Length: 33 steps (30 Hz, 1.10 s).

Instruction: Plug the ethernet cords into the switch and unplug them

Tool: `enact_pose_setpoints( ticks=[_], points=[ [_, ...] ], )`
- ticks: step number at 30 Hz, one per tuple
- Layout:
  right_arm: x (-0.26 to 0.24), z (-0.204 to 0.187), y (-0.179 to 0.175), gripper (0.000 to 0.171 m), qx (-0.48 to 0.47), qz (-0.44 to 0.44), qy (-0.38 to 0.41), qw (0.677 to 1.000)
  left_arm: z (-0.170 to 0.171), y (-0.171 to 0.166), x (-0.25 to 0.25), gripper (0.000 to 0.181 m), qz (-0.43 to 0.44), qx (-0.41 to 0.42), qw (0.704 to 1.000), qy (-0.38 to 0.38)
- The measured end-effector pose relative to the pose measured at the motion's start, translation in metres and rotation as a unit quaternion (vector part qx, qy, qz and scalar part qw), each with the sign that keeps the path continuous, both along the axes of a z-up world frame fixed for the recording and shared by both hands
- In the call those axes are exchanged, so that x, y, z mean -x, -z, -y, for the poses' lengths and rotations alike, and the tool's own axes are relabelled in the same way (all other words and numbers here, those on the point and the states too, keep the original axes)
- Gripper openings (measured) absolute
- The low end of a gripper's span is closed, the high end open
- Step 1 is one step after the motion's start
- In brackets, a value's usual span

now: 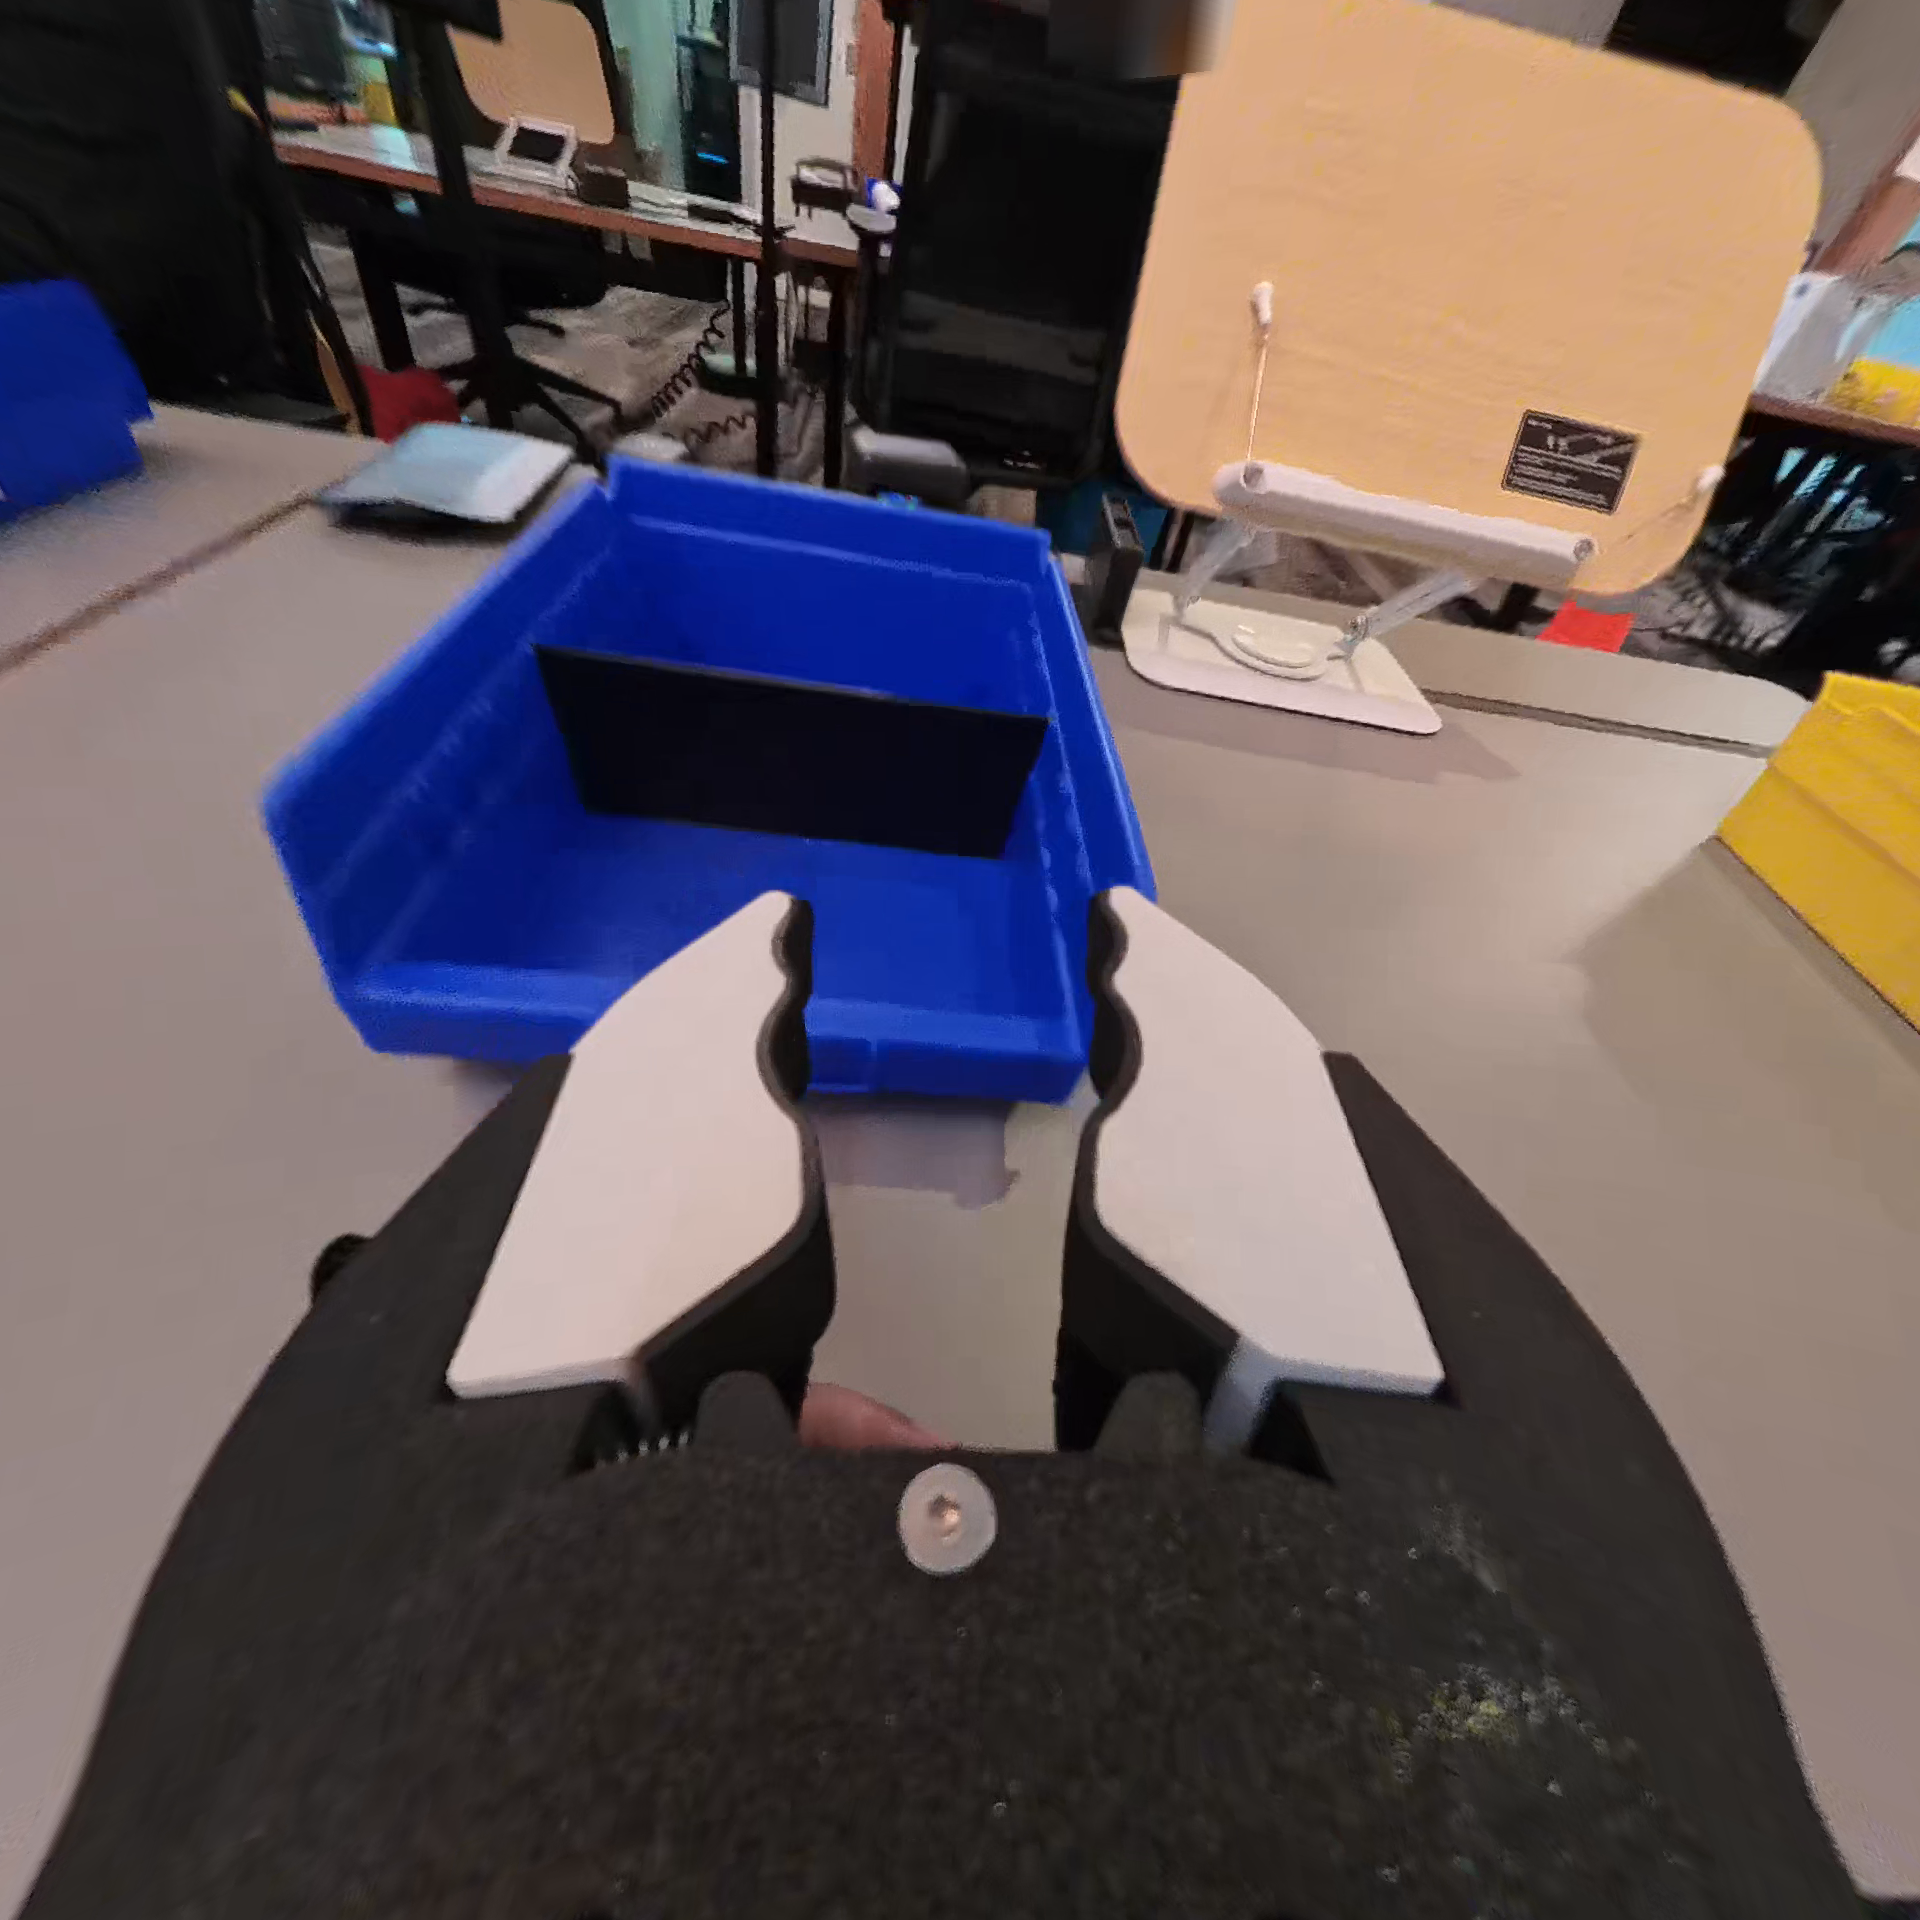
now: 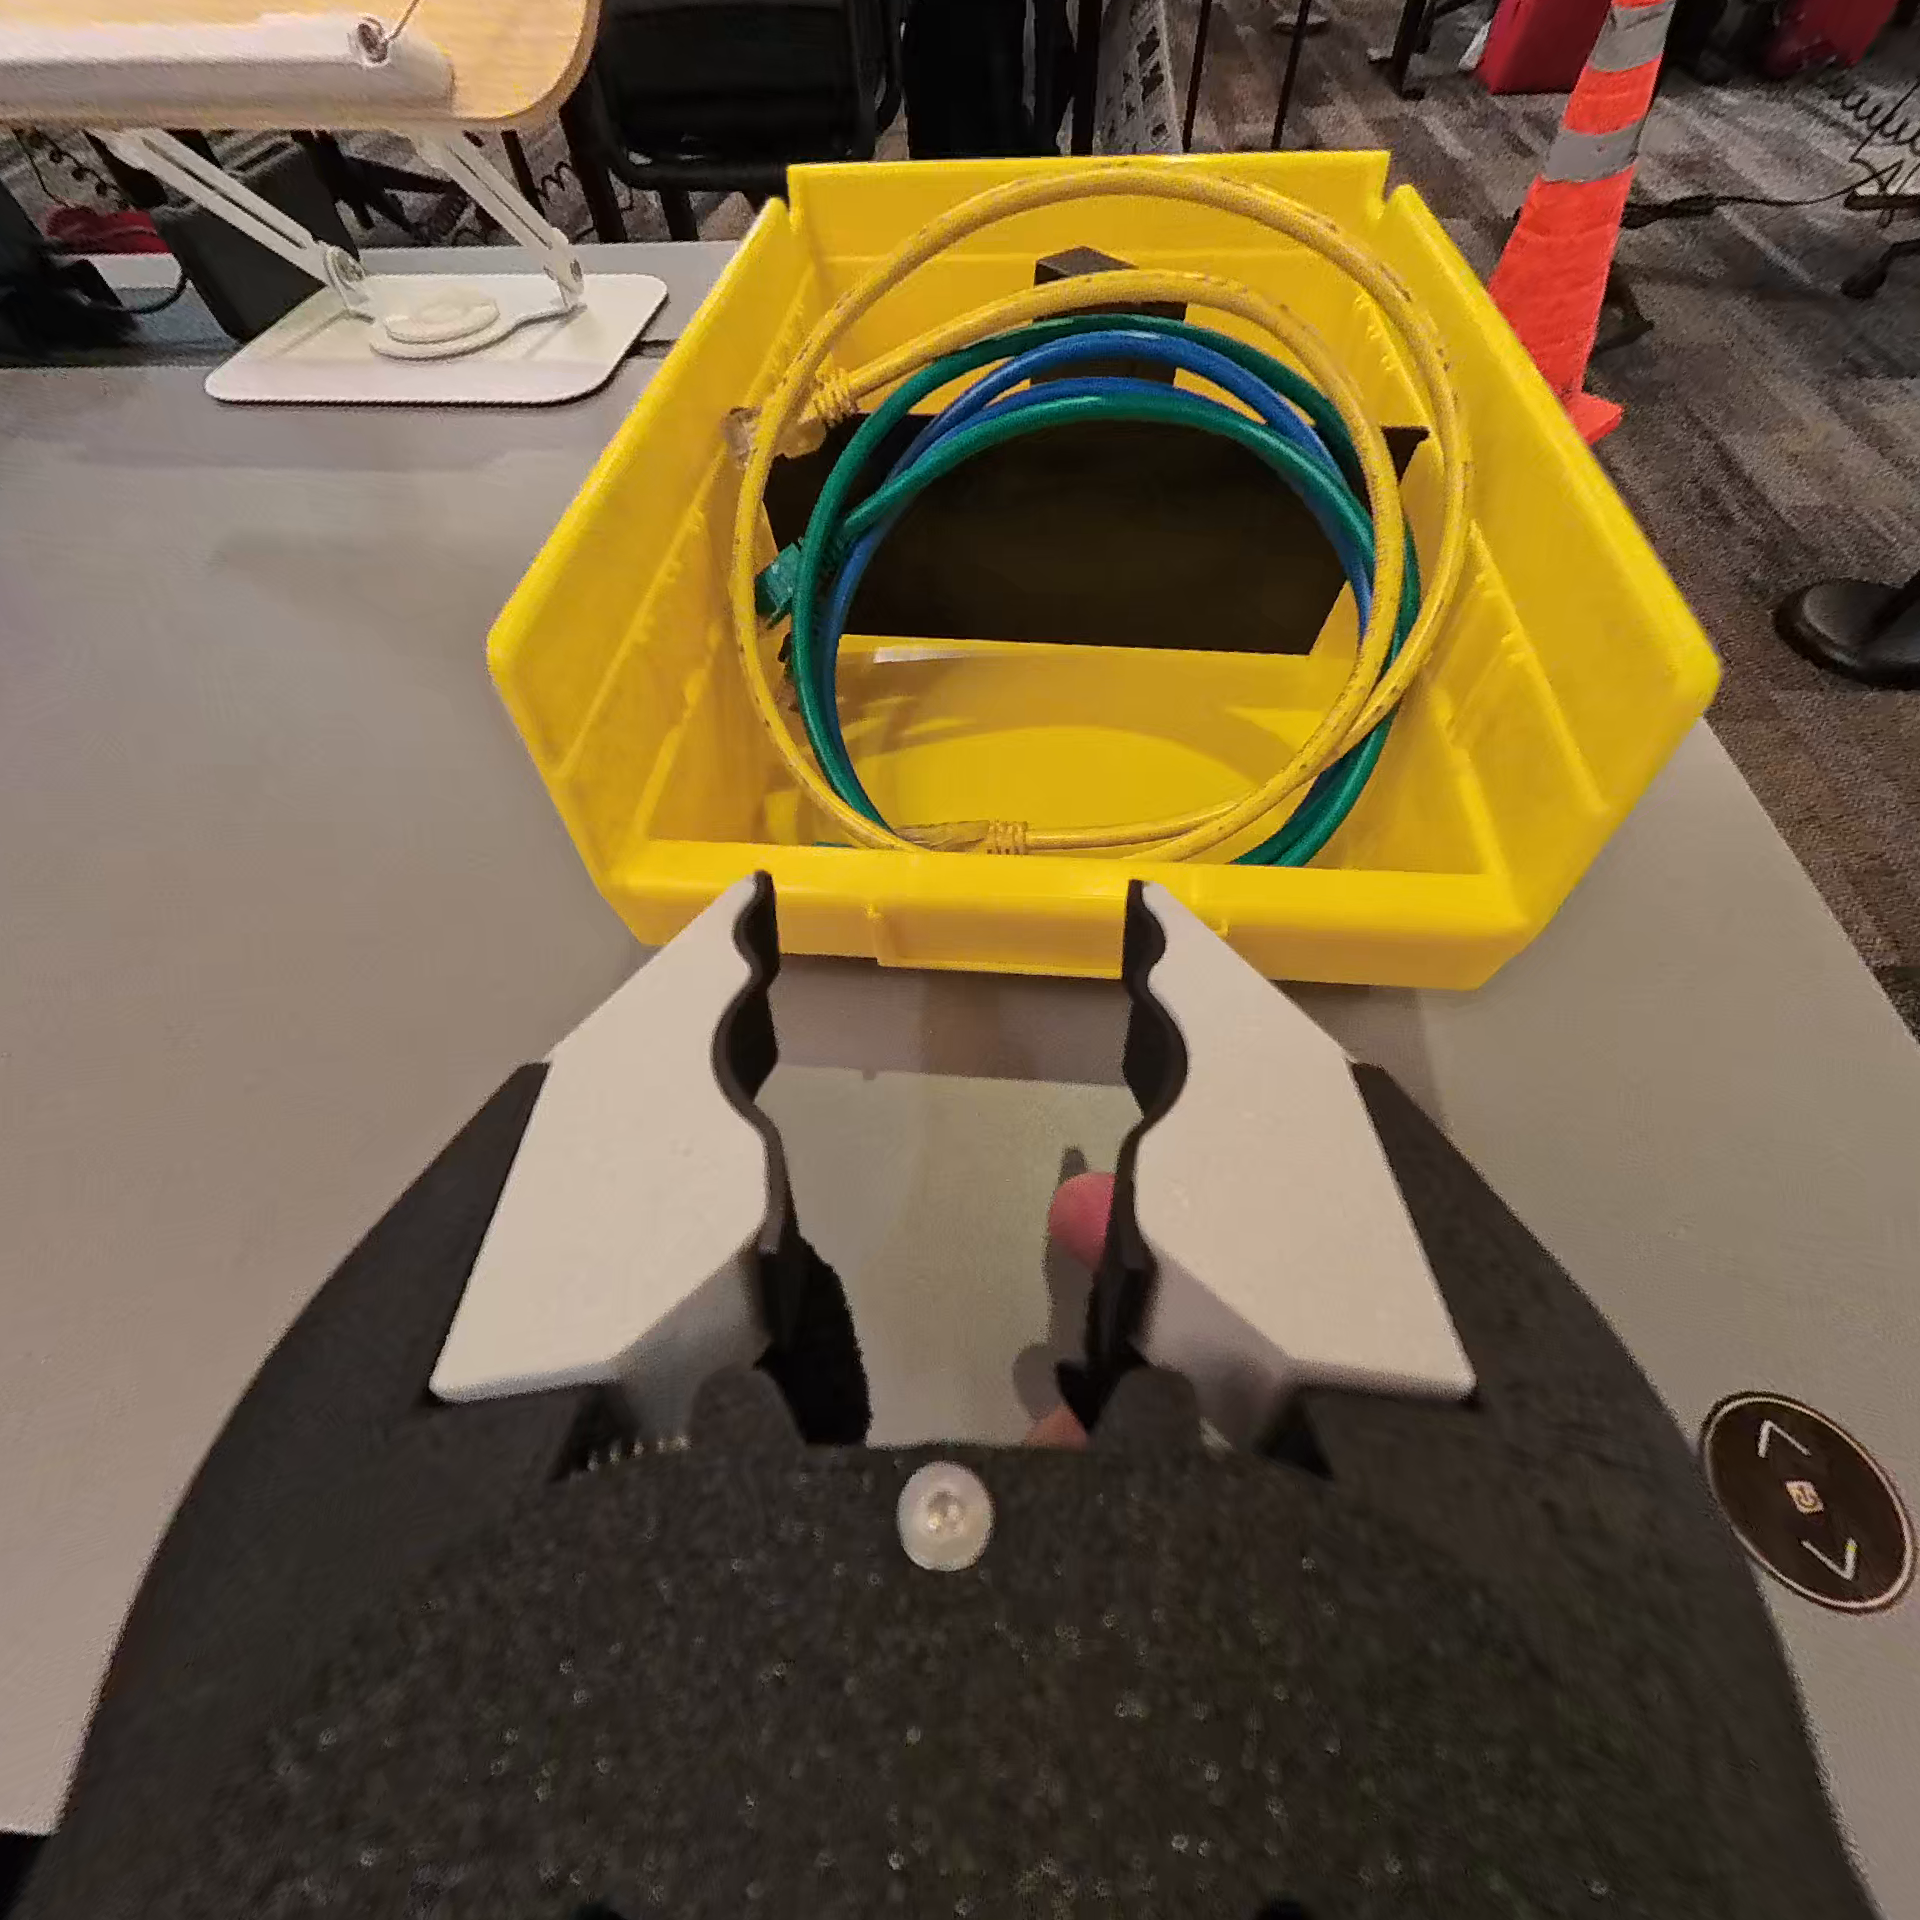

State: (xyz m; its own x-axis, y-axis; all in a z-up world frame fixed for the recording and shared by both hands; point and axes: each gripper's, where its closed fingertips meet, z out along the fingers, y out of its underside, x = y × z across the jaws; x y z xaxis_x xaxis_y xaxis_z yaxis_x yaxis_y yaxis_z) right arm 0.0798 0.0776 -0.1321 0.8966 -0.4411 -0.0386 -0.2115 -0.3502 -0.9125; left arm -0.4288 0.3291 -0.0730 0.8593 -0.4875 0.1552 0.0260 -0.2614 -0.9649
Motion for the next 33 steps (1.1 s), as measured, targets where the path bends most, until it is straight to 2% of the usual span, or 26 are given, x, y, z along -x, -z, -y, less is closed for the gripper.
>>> enact_pose_setpoints(
  ticks=[2,4,9,15,18,33],
  points=[
    [0.0,0.001,-0.002,0.066,-0.002,0.005,0.001,1.0,0.004,0.025,-0.006,0.052,-0.055,0.015,0.998,0.019],
    [0.001,0.002,-0.004,0.066,-0.004,0.006,0.001,1.0,0.003,0.035,-0.003,0.048,-0.089,0.007,0.996,0.015],
    [0.003,0.002,-0.005,0.066,-0.004,0.014,0.004,1.0,-0.008,0.034,-0.001,0.044,-0.086,-0.009,0.996,0.003],
    [0.004,0.001,-0.003,0.066,-0.002,0.016,0.002,1.0,-0.007,0.043,0.002,0.047,-0.094,0.015,0.995,0.0],
    [0.003,0.002,-0.003,0.066,-0.003,0.015,0.0,1.0,-0.009,0.046,0.004,0.041,-0.107,0.013,0.994,-0.007],
    [0.01,-0.002,0.003,0.065,0.007,0.012,-0.014,1.0,-0.018,0.059,0.023,0.044,-0.096,0.061,0.993,-0.029]
  ],
)
